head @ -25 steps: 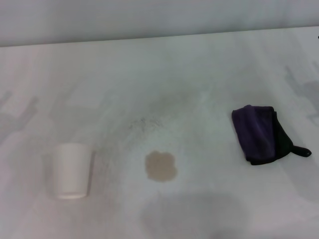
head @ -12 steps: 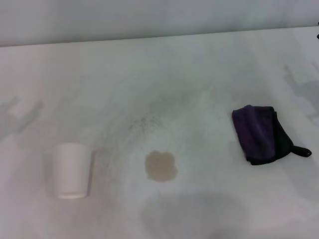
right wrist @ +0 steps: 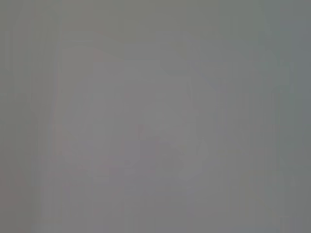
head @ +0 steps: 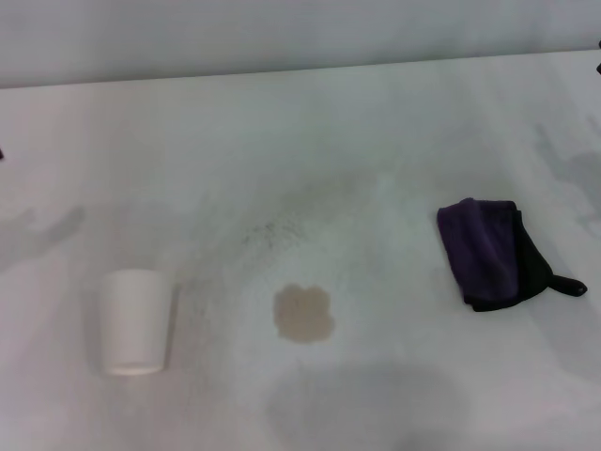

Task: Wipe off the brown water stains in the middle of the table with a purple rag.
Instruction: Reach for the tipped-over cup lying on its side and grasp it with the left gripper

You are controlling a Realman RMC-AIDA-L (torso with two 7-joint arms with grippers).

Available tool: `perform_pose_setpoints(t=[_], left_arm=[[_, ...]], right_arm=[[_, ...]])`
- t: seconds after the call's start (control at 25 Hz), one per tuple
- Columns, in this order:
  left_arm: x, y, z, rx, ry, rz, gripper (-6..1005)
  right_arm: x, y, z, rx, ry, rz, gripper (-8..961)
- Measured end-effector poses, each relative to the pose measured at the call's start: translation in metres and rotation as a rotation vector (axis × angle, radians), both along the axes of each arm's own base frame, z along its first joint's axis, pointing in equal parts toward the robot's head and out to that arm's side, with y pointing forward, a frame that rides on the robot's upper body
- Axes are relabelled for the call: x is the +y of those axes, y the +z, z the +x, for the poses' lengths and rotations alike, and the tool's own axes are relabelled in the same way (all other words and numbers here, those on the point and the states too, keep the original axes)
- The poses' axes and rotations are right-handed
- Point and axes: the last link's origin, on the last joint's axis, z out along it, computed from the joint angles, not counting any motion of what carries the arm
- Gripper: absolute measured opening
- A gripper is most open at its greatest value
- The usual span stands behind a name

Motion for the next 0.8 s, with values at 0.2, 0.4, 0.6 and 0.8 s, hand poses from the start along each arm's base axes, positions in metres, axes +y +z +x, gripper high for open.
perform_pose_setpoints(t=[0.2, 0.4, 0.6, 0.8], left_arm=[[0.001, 0.017, 0.010, -0.022, 0.043, -0.185, 862], [0.000, 0.028, 0.013, 0.002, 0.103, -0.278, 861], [0.005, 0.033, 0.017, 0.077, 0.176, -0.387, 861], [0.013, 0.028, 0.023, 0.121, 0.209, -0.459, 862]], right_arm=[[0.001, 0.000, 0.000, -0.002, 0.000, 0.001, 842], [0.001, 0.000, 0.000, -0.001, 0.001, 0.001, 842], [0.005, -0.004, -0.004, 0.004, 0.003, -0.008, 842], [0.008, -0.006, -0.006, 0.011, 0.007, -0.014, 842]])
